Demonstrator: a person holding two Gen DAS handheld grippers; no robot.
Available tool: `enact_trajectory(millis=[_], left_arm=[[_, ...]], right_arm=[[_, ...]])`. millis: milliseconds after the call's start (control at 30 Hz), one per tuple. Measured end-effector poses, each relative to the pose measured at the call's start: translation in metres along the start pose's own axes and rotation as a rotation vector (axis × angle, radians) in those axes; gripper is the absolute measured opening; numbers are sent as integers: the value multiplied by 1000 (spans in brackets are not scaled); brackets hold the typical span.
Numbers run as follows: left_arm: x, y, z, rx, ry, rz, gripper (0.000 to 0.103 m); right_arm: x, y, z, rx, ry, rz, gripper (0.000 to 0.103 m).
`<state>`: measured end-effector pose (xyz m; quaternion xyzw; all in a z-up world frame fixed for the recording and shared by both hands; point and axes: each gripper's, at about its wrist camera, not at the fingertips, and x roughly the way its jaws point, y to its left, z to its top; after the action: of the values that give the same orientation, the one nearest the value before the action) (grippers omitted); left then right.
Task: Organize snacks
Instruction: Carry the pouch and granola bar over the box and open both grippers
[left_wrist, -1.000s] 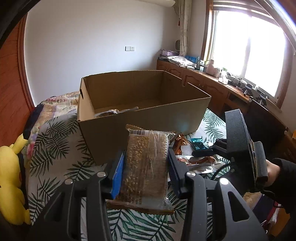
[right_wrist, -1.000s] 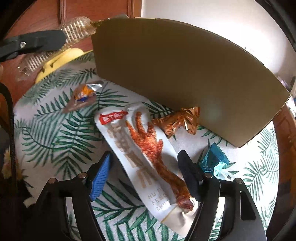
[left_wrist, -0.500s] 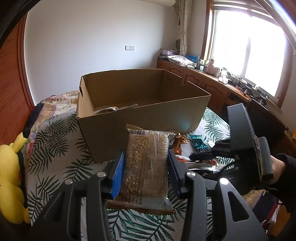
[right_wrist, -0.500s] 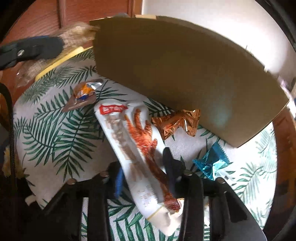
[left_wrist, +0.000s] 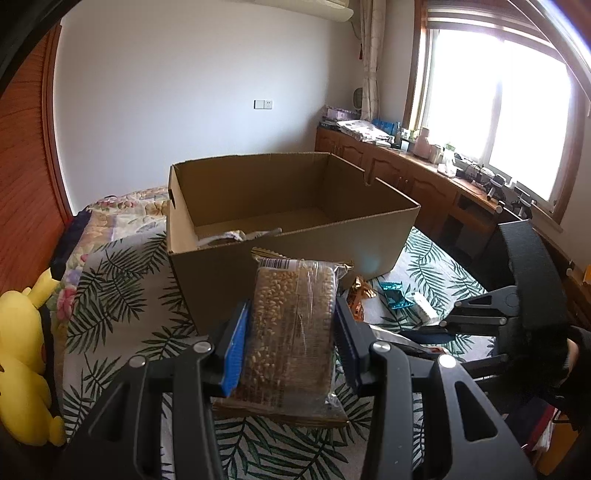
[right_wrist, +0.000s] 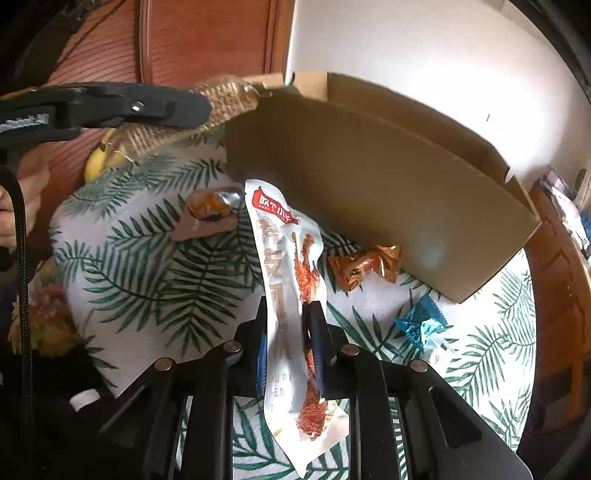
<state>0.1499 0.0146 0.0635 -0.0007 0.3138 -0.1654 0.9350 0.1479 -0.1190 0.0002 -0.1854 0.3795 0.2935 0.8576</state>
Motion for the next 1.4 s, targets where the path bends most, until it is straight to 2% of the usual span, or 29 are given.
enact_trajectory(millis=[333,600,900,1100,1400], left_arm=[[-7,4,22,2,-42,23,42],[-2,12,49,10,-69,69,42],[24,20,68,15,-40,107,42],[41,18,83,24,-19,126,42],[51,20,98,35,-3,154,44]], right_arm=[[-45,-17,14,12,-88,-56,17],[-66,-38,41,28,-153,-123,18],[-50,-56,78,17,-150,-199,18],[-27,-74,106,59,-124,-215,18],[1,-84,117,96,-92,-226,18]])
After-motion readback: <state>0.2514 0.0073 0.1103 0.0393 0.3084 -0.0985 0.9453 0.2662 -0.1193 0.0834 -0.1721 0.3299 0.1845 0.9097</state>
